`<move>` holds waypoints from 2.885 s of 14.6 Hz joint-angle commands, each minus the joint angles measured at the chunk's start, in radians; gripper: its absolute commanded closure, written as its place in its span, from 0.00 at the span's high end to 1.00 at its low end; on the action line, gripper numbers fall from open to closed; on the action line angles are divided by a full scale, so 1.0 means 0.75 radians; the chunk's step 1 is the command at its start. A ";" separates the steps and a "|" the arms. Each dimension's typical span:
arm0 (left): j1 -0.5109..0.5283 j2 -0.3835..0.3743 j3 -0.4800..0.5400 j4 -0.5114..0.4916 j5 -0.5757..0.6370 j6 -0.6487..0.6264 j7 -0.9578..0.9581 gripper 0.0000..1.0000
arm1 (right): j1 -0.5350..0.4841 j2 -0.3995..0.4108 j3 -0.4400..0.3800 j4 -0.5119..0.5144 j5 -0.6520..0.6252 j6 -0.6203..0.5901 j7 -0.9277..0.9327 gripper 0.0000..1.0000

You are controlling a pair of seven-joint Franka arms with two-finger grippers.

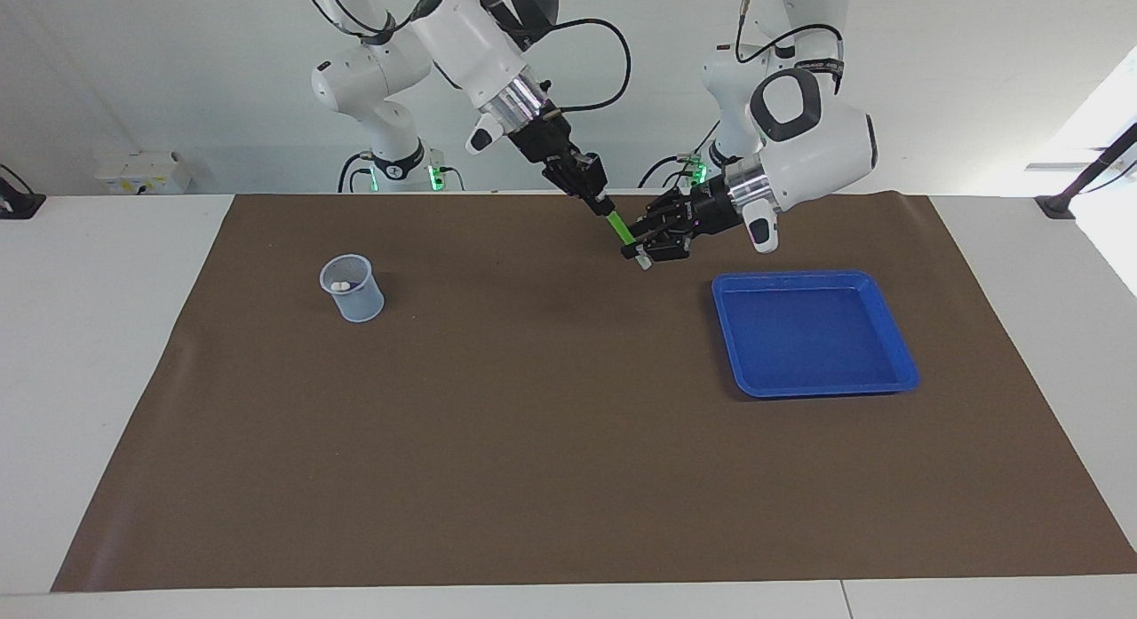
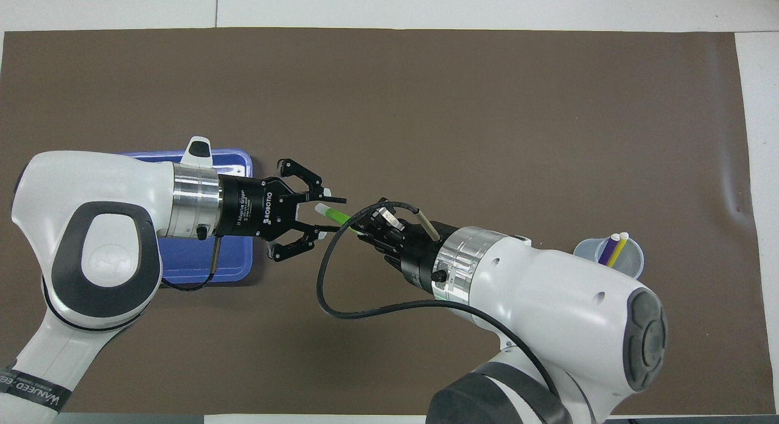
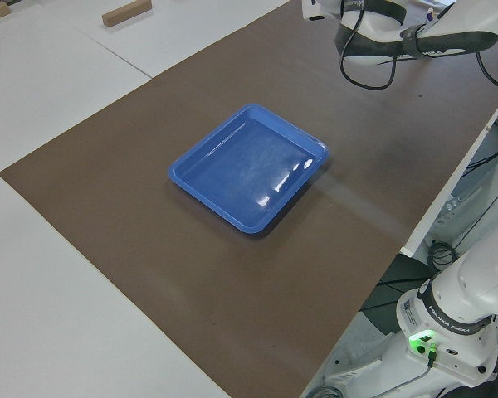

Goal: Right arm passes pens to left for tray arrangement
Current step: 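Grasp the green pen with the left gripper and open the right gripper, then place the green pen in the tray while the right gripper reaches the cup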

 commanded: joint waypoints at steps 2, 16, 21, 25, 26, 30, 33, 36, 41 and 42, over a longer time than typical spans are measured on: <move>-0.007 -0.042 0.008 -0.038 -0.027 0.029 0.012 0.00 | -0.004 -0.032 -0.001 -0.030 0.034 0.004 -0.017 0.00; 0.099 -0.018 0.014 0.026 0.178 0.006 0.061 0.00 | -0.242 -0.040 -0.017 0.094 -0.121 -0.618 -0.347 1.00; 0.292 0.049 0.014 0.097 0.637 -0.233 0.631 0.00 | -0.473 -0.040 -0.019 0.168 -0.340 -0.955 -1.099 1.00; 0.339 0.233 0.012 0.240 1.029 -0.258 0.947 0.00 | -0.711 -0.042 -0.019 0.170 -0.442 -1.149 -1.841 1.00; 0.337 0.266 0.010 0.249 1.142 -0.258 1.024 0.00 | -0.736 -0.042 -0.019 0.172 -0.493 -1.174 -2.028 1.00; 0.323 0.350 0.008 0.233 1.327 -0.164 1.182 0.00 | -0.752 -0.046 -0.017 0.160 -0.684 -1.145 -2.811 1.00; 0.302 0.411 0.010 0.218 1.335 -0.088 1.184 0.00 | -0.772 -0.048 -0.019 0.133 -0.735 -1.100 -3.300 1.00; 0.245 0.464 0.014 0.200 1.337 -0.039 1.182 0.00 | -0.822 0.015 -0.019 0.109 -0.752 -1.049 -3.538 1.00; 0.245 0.493 0.010 0.206 1.419 -0.008 1.193 0.00 | -0.846 0.111 -0.017 0.015 -0.752 -0.864 -3.666 0.73; 0.249 0.495 0.010 0.206 1.423 -0.006 1.195 0.00 | -0.852 0.107 -0.019 -0.020 -0.752 -0.835 -3.684 0.72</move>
